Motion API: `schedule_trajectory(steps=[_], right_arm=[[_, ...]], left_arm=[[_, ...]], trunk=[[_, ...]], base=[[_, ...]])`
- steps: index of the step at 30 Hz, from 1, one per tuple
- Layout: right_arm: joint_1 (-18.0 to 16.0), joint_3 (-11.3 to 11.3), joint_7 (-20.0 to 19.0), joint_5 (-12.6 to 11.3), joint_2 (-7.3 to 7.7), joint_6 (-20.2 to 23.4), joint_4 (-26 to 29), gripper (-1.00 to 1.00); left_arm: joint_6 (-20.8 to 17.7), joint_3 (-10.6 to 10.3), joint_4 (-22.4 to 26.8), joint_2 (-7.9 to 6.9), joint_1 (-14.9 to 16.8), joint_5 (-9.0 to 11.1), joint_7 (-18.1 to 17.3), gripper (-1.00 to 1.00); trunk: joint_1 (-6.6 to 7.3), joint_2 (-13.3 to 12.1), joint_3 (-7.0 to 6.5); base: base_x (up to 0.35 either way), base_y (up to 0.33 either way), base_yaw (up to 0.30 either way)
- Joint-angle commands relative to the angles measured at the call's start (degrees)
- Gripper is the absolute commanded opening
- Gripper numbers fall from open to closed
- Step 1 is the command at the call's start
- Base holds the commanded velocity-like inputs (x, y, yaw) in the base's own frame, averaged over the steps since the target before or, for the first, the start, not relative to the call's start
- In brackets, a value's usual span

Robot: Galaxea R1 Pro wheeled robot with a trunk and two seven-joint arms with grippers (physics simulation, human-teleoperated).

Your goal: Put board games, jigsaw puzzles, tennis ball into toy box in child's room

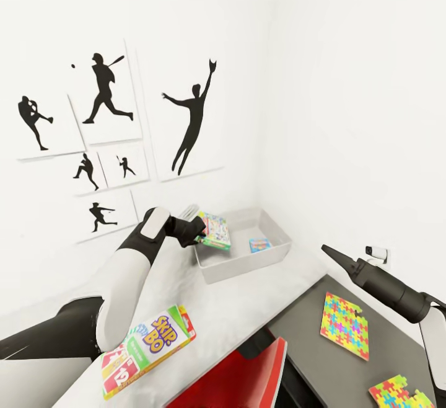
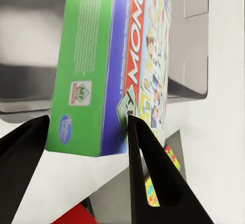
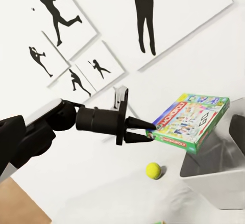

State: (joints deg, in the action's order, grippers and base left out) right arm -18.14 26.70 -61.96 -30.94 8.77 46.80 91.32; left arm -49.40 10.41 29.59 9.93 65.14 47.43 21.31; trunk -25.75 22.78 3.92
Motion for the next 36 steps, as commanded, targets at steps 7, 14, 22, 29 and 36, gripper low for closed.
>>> schedule_trajectory(steps=[7, 14, 22, 29, 36], right_arm=[[0.5, 0.6, -0.2, -0.2, 0.17, 0.3, 0.0, 1.00], [0.7, 1.9, -0.3, -0.3, 0.20, 0.4, 0.0, 1.00], [0.7, 2.0, -0.3, -0.3, 0.20, 0.4, 0.0, 1.00], [0.7, 2.0, -0.3, -0.3, 0.20, 0.4, 0.0, 1.00], [0.7, 2.0, -0.3, -0.3, 0.20, 0.4, 0.0, 1.00]], left_arm=[[0.0, 0.2, 1.1, 0.07, 0.1, 0.5, -0.8, -1.00], [-0.2, -2.5, 2.1, 0.07, 0.1, 0.5, -6.1, -1.00], [-0.1, -4.9, 3.4, 0.07, 0.1, 1.1, -6.6, -1.00], [0.2, -5.0, 3.5, 0.07, 0.1, 1.2, -6.6, -1.00], [0.4, -5.1, 3.4, 0.07, 0.1, 1.2, -6.6, -1.00]], trunk=[[-0.04, 0.1, 0.80], [-0.04, 0.1, 1.45], [-0.04, 0.1, 2.20], [-0.04, 0.1, 2.85], [-0.04, 0.1, 3.50]], base=[[0.000, 0.000, 0.000], [0.000, 0.000, 0.000], [0.000, 0.000, 0.000], [0.000, 0.000, 0.000], [0.000, 0.000, 0.000]])
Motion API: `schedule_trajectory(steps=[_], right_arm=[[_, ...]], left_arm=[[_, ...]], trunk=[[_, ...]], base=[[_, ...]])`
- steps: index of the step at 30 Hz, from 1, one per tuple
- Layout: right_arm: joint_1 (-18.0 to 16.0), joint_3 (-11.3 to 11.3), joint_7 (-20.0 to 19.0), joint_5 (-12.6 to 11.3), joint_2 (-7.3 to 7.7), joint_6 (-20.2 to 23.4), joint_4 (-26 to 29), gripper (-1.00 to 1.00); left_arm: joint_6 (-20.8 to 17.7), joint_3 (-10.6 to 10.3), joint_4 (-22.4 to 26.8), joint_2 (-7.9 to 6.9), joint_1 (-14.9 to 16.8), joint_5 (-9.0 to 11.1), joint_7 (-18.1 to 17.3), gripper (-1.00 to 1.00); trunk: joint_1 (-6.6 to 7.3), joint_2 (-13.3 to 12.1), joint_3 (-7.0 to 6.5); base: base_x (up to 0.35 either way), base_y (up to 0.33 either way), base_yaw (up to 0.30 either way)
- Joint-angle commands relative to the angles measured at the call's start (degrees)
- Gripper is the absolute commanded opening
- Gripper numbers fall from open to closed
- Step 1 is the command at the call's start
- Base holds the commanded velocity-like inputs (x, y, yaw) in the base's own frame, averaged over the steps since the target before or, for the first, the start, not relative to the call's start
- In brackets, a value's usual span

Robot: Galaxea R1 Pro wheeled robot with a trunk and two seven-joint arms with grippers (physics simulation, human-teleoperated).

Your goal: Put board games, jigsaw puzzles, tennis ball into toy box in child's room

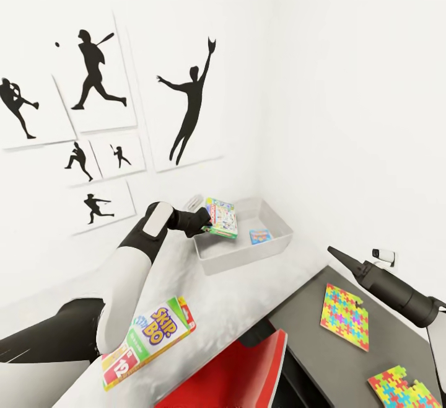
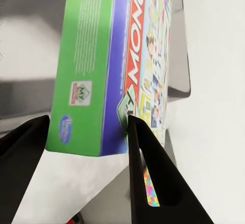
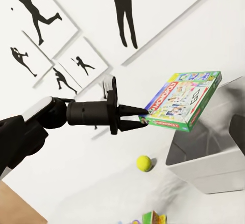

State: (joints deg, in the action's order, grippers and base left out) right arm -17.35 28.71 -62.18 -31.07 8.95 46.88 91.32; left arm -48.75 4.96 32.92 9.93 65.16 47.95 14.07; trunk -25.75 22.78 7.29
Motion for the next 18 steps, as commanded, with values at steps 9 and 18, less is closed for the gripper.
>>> schedule_trajectory(steps=[9, 18], right_arm=[[0.0, 0.0, -0.1, -0.2, 0.01, 0.3, 0.0, 1.00], [0.3, 0.0, -0.1, -0.2, -0.01, 0.3, 0.0, 1.00]], left_arm=[[-0.2, 0.3, 0.1, 0.07, 0.1, 0.7, 0.6, -1.00], [-0.1, 0.3, 0.1, 0.07, 0.1, 0.6, 0.6, -1.00]], trunk=[[-0.03, 0.1, 0.97], [-0.03, 0.1, 1.81]], base=[[0.000, 0.000, 0.000], [0.000, 0.000, 0.000]])
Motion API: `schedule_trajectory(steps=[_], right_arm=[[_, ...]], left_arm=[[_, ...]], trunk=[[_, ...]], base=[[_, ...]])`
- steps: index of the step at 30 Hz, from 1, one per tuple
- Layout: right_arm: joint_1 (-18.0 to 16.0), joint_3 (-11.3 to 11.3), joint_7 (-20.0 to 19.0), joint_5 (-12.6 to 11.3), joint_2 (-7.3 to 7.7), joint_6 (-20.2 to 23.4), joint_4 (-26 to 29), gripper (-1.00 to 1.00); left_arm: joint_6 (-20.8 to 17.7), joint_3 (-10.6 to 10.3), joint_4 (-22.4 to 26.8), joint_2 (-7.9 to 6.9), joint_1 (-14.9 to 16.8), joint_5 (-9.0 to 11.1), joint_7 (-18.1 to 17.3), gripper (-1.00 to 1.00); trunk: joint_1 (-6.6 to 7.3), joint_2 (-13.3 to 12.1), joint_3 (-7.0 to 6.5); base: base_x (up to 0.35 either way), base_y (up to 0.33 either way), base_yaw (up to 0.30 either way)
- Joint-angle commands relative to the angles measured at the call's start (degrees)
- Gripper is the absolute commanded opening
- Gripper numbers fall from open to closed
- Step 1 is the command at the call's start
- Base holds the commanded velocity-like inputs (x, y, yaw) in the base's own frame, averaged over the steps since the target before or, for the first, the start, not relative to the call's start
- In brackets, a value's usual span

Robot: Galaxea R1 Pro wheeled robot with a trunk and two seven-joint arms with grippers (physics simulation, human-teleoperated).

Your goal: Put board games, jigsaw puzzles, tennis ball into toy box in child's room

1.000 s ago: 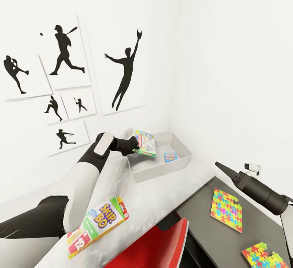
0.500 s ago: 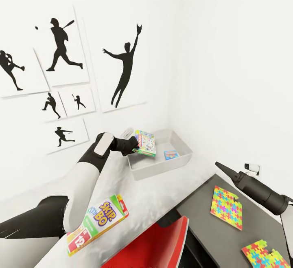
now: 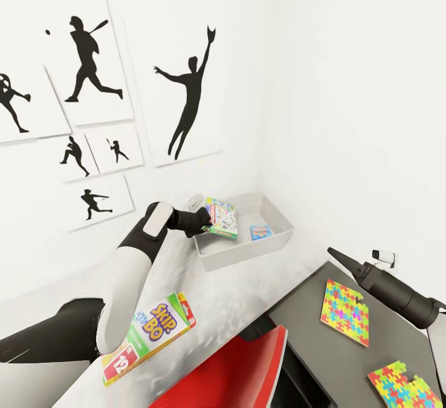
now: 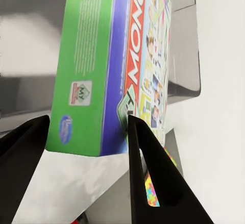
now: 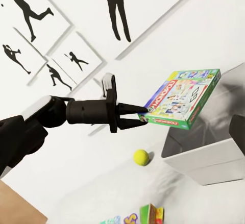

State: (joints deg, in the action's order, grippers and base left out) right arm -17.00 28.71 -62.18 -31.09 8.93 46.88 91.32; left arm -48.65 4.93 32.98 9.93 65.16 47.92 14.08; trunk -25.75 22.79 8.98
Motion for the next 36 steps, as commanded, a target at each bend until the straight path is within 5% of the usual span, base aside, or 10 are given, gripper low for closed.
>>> schedule_trajectory(steps=[1, 36], right_arm=[[-0.1, 0.0, -0.1, -0.2, -0.01, 0.3, 0.0, 1.00], [0.0, 0.0, -1.7, -0.1, -0.14, 0.4, 0.0, 1.00]], left_arm=[[-0.2, 0.3, 0.0, 0.07, 0.1, 0.7, 0.6, -1.00], [0.3, 0.3, 0.1, 0.07, 0.1, 0.6, 0.6, -1.00]], trunk=[[-0.03, 0.1, 0.22], [-0.03, 0.1, 0.47]], base=[[0.000, 0.000, 0.000], [0.000, 0.000, 0.000]])
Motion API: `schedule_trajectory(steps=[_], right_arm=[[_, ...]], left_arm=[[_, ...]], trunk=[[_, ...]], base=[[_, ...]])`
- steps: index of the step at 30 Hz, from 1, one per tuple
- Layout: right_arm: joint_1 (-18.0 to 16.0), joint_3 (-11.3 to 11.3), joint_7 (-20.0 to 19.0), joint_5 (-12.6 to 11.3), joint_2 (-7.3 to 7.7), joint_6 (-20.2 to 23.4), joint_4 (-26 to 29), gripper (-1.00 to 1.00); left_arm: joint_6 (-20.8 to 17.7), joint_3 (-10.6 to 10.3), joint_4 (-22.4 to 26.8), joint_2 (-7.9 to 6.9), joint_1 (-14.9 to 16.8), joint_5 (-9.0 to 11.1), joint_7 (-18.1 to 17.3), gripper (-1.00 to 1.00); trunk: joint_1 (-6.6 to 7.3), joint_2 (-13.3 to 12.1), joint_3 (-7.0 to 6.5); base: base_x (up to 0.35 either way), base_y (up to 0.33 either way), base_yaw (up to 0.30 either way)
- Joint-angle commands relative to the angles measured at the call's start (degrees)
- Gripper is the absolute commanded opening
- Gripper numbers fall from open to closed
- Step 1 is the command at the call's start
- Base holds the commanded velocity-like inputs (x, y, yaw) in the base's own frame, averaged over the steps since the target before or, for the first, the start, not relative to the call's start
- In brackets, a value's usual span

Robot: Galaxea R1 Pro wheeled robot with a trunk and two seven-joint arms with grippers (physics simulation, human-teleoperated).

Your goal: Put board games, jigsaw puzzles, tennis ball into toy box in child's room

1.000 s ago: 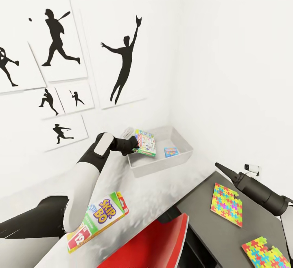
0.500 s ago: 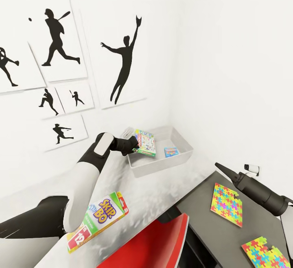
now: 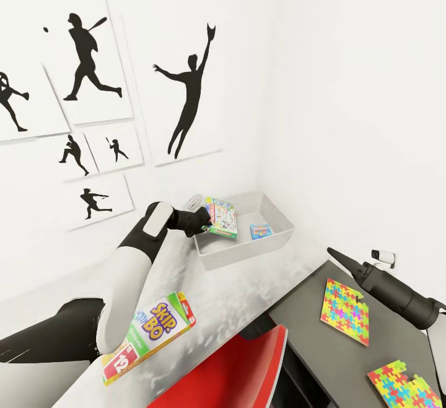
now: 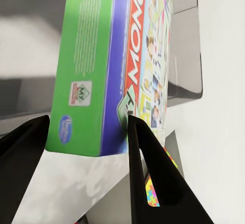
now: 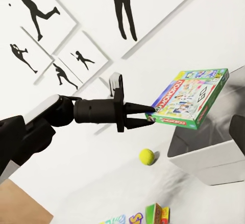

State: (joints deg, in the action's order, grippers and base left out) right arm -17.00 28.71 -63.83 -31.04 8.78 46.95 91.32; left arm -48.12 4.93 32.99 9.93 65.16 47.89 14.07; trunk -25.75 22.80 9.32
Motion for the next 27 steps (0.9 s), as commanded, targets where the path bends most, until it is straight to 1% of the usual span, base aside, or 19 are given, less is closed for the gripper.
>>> schedule_trajectory(steps=[1, 3, 4, 11, 15, 27], right_arm=[[-0.1, 0.0, -0.1, -0.2, 0.01, 0.3, 0.0, 1.00], [-0.1, 0.0, -0.1, -0.2, 0.01, 0.3, 0.0, 1.00], [-0.1, 0.0, -0.1, -0.2, 0.01, 0.3, 0.0, 1.00], [-0.1, 0.0, -0.2, -0.2, 0.01, 0.3, 0.0, 1.00], [-0.1, 0.0, -0.2, -0.2, 0.01, 0.3, 0.0, 1.00], [0.0, 0.0, -0.2, -0.3, 0.01, 0.3, 0.0, 1.00]], left_arm=[[-0.2, 0.3, 0.1, 0.07, 0.1, 0.6, 0.6, -1.00], [-0.2, 0.3, 0.1, 0.07, 0.1, 0.6, 0.6, -1.00], [-0.2, 0.3, 0.1, 0.07, 0.1, 0.6, 0.6, 1.00], [1.6, 0.3, 0.3, 0.07, 0.1, 0.5, 0.5, 1.00], [1.9, 0.3, 0.4, 0.07, 0.1, 0.5, 0.4, 1.00], [0.7, 0.3, 5.6, 0.07, 0.0, 0.5, 0.5, 1.00]], trunk=[[-0.03, 0.1, 0.12], [-0.03, 0.1, 0.12], [-0.03, 0.1, 0.12], [-0.03, 0.1, 0.12], [-0.03, 0.1, 0.12], [-0.03, 0.1, 0.12]], base=[[0.000, 0.000, 0.000], [0.000, 0.000, 0.000], [0.000, 0.000, 0.000], [0.000, 0.000, 0.000], [0.000, 0.000, 0.000], [0.000, 0.000, 0.000]])
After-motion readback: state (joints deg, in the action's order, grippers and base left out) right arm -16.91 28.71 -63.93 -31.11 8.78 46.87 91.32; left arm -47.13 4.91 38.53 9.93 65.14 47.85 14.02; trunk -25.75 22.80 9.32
